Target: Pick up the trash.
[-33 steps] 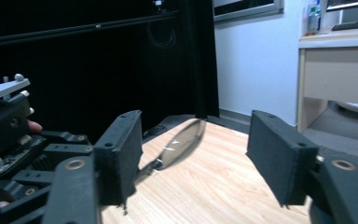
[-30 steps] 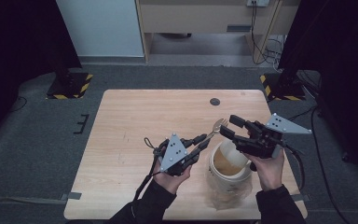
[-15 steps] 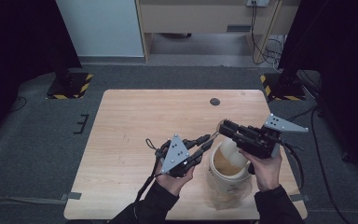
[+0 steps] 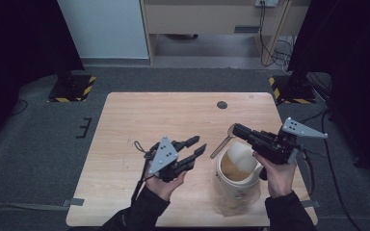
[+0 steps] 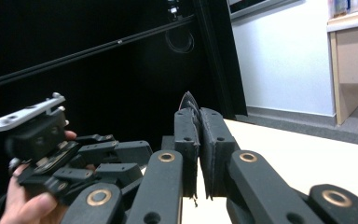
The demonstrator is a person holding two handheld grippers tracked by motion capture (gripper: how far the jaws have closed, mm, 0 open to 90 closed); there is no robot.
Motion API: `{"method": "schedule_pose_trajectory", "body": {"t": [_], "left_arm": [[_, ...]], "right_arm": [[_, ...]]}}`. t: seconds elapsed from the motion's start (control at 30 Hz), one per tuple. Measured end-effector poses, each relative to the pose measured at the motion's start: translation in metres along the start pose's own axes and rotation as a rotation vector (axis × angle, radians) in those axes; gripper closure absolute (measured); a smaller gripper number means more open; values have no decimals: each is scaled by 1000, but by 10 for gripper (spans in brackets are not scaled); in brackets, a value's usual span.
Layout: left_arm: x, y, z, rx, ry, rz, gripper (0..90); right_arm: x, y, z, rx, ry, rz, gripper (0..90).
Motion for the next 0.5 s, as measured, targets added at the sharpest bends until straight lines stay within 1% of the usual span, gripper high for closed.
{"method": "schedule_pose_trajectory", "body": {"t": [0.03, 0.1, 0.13, 0.2, 0.23, 0.27, 0.3, 0.33, 0.37, 0.4, 0.43, 0.47, 0.5], "left_arm": [[15, 17, 14, -30, 33, 40, 566], [34, 35, 30, -69, 75, 75, 533], [45, 44, 38, -90, 102, 101, 503], [68, 61, 54, -138, 154, 137, 443], [68, 61, 54, -138, 154, 137, 394], [93, 77, 67, -187, 210, 174, 358], [93, 77, 67, -187, 210, 174, 353], [116, 91, 78, -227, 245, 199, 329], [128, 98, 82, -245, 273, 208, 305], [128, 98, 82, -245, 273, 208, 310], [146, 108, 91, -262, 355, 225, 316], [146, 108, 91, -262, 355, 225, 304], [152, 111, 96, -277, 384, 230, 304]], "right_arm": [[-1, 2, -2, 4, 9, -2, 863], [-3, 3, -4, 10, 16, -5, 863], [-3, 4, -4, 12, 19, -6, 863], [-4, 6, -5, 18, 27, -9, 863], [-4, 8, -5, 21, 30, -10, 863], [-5, 9, -5, 23, 35, -13, 863], [-5, 9, -5, 23, 35, -13, 863], [-5, 13, -5, 31, 48, -13, 863], [-5, 14, -4, 35, 58, -11, 863], [-5, 14, -4, 35, 58, -11, 863], [-4, 17, -3, 50, 95, -4, 863], [-4, 18, -3, 55, 110, -5, 863], [-4, 18, -3, 55, 110, -5, 863]]}}
Point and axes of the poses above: each handheld gripper's, and its own axes: y roughly backward along the jaws, x roughly out of its underside, z roughly to its left, the point moved 10 cm from there along -y, roughly forward along the jaws, and after that the axes turned 14 degrees about x, right-handed, at the moved point
